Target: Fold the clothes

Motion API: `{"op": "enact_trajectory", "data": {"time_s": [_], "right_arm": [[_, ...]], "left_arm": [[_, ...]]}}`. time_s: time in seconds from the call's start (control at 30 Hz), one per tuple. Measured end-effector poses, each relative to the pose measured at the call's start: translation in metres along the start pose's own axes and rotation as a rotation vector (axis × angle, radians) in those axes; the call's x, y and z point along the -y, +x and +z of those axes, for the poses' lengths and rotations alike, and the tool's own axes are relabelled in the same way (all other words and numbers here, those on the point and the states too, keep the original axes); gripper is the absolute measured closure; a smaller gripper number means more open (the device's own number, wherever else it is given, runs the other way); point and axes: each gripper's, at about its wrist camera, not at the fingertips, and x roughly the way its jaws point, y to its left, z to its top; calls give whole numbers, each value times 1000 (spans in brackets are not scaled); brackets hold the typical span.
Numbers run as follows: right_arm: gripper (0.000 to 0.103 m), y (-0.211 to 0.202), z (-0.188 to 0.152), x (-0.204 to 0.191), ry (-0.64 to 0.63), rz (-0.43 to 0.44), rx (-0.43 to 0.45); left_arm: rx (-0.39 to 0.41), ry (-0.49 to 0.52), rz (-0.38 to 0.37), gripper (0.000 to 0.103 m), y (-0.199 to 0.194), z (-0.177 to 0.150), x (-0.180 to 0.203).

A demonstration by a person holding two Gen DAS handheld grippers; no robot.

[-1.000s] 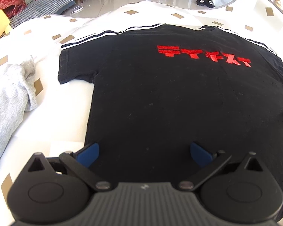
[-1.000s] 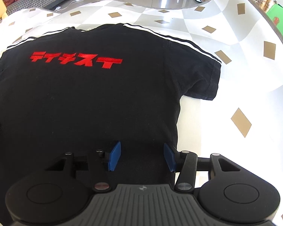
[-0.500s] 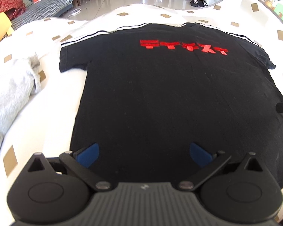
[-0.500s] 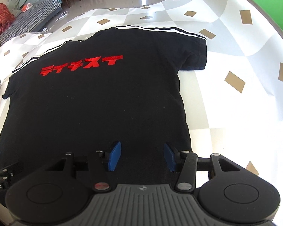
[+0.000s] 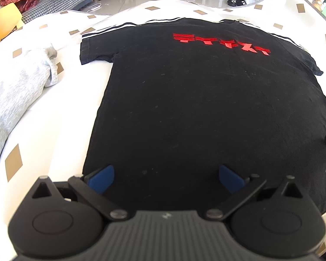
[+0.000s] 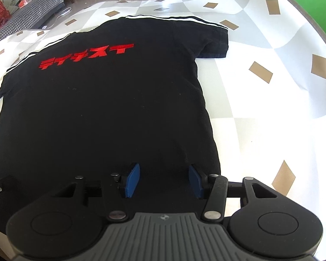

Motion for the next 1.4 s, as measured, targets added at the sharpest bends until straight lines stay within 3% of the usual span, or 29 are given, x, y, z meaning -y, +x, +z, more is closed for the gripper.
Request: {"op": "enact_trajectory", "data": {"time_s": [0.27, 0.8, 1.03, 1.4], "right_arm": [[54, 5, -1, 14, 74, -25, 13], [53, 10, -7, 6, 99, -43, 20], [53, -7, -11, 15, 173, -63, -26], [53, -34, -20, 11, 169, -36, 15]], "left_arm": [[8, -13, 11, 0, -2, -5, -5], [24, -23, 19, 0, -8, -11, -9], [-2, -41, 22, 0, -13, -11, -9], [-55, -75, 27, 0, -26, -22, -3]]}}
